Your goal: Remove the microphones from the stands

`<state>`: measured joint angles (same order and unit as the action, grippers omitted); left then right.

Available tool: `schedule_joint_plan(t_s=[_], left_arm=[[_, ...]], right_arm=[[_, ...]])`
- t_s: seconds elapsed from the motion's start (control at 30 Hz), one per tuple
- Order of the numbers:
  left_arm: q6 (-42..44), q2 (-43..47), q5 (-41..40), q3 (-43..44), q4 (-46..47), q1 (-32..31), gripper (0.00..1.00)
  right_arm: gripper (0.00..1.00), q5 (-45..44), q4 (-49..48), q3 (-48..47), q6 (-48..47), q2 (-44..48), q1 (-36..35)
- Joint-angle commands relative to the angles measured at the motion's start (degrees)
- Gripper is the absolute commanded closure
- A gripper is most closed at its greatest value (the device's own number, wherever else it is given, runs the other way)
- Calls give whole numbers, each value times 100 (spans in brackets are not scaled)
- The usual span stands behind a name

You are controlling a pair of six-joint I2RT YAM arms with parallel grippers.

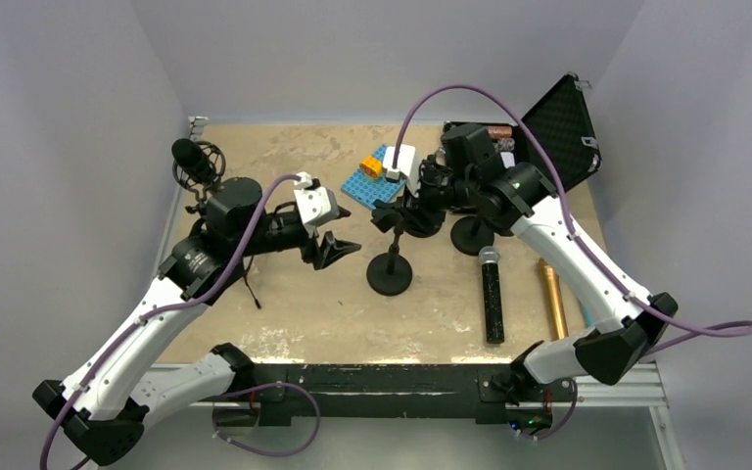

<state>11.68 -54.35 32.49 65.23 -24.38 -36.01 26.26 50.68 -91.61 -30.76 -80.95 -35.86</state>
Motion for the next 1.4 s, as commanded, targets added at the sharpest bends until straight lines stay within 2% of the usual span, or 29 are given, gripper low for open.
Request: schedule_joint_plan(t_s=[0.0, 0.17, 0.57, 0.73, 0.8, 0.87, 1.0, 1.1, 1.2, 1.27, 1.37], left_arm=[[281, 177, -157, -362, -312, 24, 34], [152, 291, -344, -748, -104, 31, 35], [31, 436, -263, -1522, 483, 31, 35], [91, 420, -287, -1853, 689, 28, 36], [60, 383, -287, -1975, 803, 29, 36], [2, 355, -287, -2129, 958, 29, 36], [-185, 259, -287, -2468, 1407, 31, 36], [-372, 194, -284, -2652, 1710, 29, 36], [-494, 200, -302, -2715, 1755, 30, 36], [-489, 261, -322, -2688, 1641, 31, 36], [-415, 399, -357, -2570, 1212, 25, 36]], right_arm=[[100, -591, 352, 398, 178, -369, -25], [100, -944, -37, 778, 978, -430, -27], [99, -1235, -181, 1024, 1211, -466, -27], [70, -1159, -118, 887, 1187, -457, -20], [63, -1072, -62, 821, 1189, -457, -21], [59, -1001, -21, 763, 1191, -470, -25], [58, -954, 10, 693, 1190, -504, -27], [39, -892, 82, 581, 1204, -531, -31], [27, -671, 201, 477, 1200, -518, -53], [23, -497, 231, 472, 1177, -482, -66], [23, -512, 198, 528, 1145, -507, -132]])
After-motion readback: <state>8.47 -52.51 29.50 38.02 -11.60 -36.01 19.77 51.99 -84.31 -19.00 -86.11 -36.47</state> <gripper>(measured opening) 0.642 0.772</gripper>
